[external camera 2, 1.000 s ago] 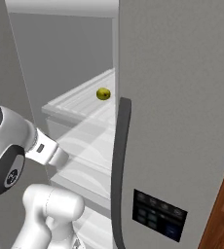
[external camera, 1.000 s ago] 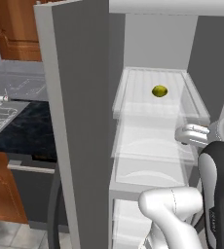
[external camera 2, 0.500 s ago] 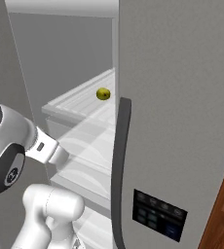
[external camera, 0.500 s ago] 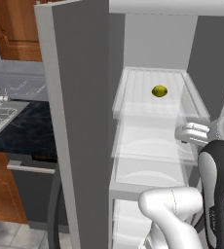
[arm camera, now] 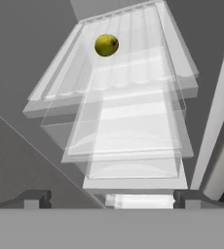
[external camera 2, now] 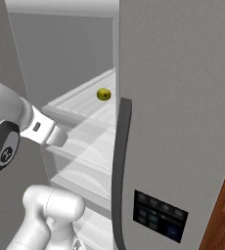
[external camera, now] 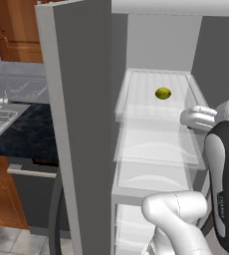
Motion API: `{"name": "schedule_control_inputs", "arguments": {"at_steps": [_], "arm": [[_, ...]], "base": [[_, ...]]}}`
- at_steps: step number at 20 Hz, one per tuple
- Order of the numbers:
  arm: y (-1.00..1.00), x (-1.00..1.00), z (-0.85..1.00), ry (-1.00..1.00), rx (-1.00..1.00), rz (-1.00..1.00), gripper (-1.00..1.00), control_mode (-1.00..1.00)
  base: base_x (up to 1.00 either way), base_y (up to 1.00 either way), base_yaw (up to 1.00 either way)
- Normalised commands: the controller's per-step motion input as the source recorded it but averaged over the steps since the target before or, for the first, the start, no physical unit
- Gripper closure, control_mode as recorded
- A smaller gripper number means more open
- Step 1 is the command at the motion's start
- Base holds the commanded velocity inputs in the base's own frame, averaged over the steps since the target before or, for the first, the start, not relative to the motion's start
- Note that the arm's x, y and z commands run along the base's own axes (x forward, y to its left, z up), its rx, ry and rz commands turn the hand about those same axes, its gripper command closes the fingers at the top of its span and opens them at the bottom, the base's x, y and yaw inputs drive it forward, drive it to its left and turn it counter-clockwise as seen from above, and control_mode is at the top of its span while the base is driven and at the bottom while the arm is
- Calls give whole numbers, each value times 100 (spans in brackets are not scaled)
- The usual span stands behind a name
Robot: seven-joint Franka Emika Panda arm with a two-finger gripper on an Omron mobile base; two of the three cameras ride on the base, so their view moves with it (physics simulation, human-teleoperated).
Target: Retrieve the pear and banana from the fridge and place them into the bowl on the dining table.
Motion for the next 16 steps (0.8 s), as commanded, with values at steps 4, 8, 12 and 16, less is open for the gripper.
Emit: {"name": "schedule_control_inputs", "arguments": {"at_steps": [4, 8, 12, 16], "arm": [[-4, 8, 32, -1, -5, 0, -100, -100], [-1, 33, 10, 0, -6, 0, -100, -100], [0, 39, 0, 0, -8, 0, -100, -100], [0, 39, -8, -3, -7, 0, -100, -100]], "base": [[0, 0, 0], [0, 0, 0], [0, 0, 0], [0, 0, 0]]}}
